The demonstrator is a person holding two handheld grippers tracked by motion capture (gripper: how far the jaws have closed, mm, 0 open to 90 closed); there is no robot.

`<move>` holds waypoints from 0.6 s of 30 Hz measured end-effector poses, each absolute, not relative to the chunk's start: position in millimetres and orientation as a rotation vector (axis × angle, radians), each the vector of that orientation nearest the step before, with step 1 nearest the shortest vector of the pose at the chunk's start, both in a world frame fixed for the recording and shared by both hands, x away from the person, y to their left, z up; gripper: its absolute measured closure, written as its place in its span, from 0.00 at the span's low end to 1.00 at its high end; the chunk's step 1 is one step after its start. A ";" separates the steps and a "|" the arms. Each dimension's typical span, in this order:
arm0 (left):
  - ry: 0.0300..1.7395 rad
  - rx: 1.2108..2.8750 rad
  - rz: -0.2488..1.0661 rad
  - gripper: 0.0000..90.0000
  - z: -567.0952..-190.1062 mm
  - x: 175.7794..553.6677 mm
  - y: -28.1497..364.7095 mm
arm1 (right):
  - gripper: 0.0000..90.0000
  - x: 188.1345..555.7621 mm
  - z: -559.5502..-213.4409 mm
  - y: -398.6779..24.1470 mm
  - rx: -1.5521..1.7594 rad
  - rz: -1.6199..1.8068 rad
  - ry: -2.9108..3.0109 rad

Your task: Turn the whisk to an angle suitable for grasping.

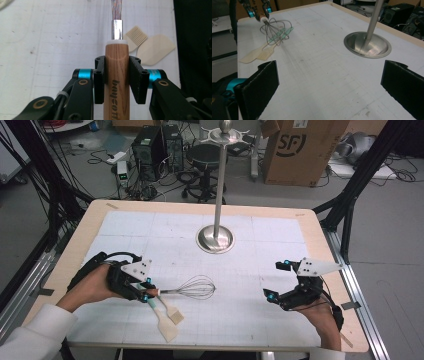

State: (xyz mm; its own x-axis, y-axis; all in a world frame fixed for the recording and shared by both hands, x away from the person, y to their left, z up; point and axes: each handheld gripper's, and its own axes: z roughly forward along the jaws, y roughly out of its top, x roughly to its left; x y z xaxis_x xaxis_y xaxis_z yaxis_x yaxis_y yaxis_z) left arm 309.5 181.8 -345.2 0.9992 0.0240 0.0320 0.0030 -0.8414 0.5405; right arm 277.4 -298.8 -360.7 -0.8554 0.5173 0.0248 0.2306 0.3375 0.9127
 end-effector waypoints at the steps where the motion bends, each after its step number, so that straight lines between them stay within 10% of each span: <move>1: 0.029 2.556 0.048 0.76 -340.9 309.5 182.1 | 0.00 277.0 -360.0 -298.7 0.671 1.528 2.337; 18: 0.021 2.443 0.058 0.76 -309.2 318.4 136.0 | 0.00 281.0 -334.3 -305.4 0.569 1.569 2.429</move>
State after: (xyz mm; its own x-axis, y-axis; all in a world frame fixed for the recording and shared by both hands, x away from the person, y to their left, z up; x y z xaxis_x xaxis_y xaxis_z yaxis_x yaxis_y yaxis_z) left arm 318.4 136.0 -309.2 0.9989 0.0302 0.0364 -0.0003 -0.7661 0.6427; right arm 281.0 -305.4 -334.3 -0.9074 0.4178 0.0446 0.2124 0.3646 0.9066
